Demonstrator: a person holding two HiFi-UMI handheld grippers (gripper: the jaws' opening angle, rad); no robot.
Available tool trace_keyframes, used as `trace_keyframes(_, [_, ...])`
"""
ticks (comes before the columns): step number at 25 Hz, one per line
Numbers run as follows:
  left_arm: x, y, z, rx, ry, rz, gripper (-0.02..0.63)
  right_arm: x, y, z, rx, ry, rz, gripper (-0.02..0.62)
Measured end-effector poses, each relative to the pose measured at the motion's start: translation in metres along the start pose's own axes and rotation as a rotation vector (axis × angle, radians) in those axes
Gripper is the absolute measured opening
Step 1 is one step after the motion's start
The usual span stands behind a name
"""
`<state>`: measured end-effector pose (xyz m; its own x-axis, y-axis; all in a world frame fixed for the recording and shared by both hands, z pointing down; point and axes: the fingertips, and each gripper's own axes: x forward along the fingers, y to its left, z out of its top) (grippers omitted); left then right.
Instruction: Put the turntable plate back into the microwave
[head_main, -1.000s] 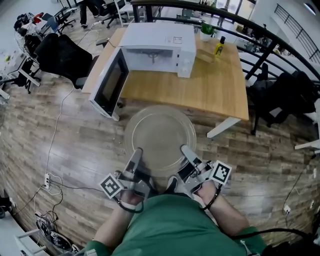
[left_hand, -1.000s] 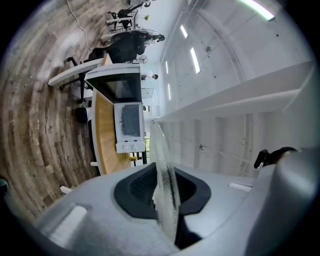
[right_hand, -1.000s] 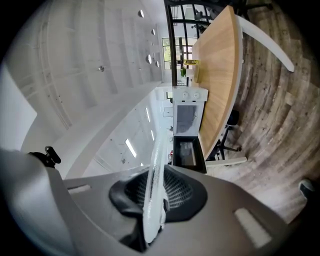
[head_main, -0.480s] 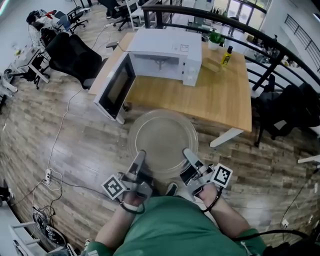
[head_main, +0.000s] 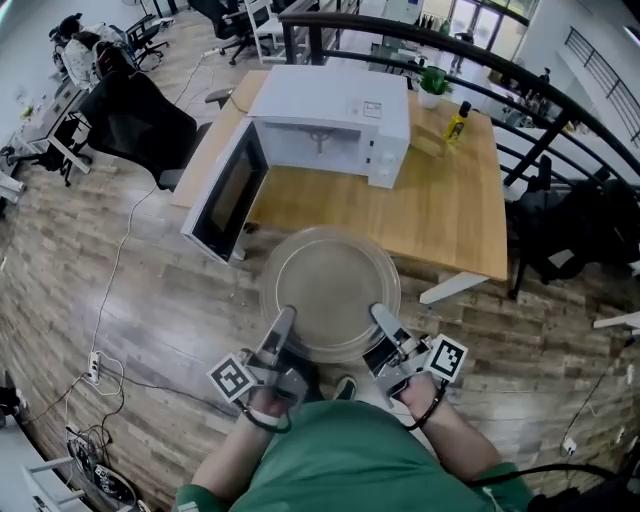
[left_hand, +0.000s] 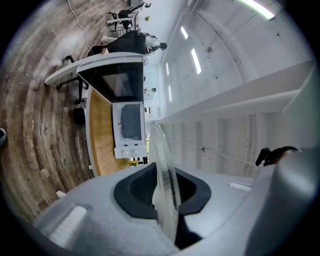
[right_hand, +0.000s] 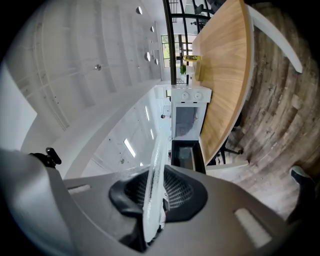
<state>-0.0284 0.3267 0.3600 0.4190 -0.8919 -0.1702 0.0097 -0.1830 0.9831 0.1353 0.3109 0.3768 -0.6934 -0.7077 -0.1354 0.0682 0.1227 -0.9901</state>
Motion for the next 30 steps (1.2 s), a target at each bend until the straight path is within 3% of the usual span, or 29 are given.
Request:
trace_keyframes(9, [0.062,0.026,0.058,-0.044,0.062,0.012,0.046,0.068,-0.018,0.032,0.001,-0.062,-0.021,0.048])
trace_keyframes(18, [0.086,0.035,0.112,-0.047,0.111,-0.007,0.046,0.121,-0.027,0.031,-0.023,-0.102,-0.029,0.048])
trace_keyframes(30, [0.106,0.05,0.14,-0.064,0.216,-0.036,0.046,0.144,-0.034,0.028,-0.071,-0.177,-0.067,0.048])
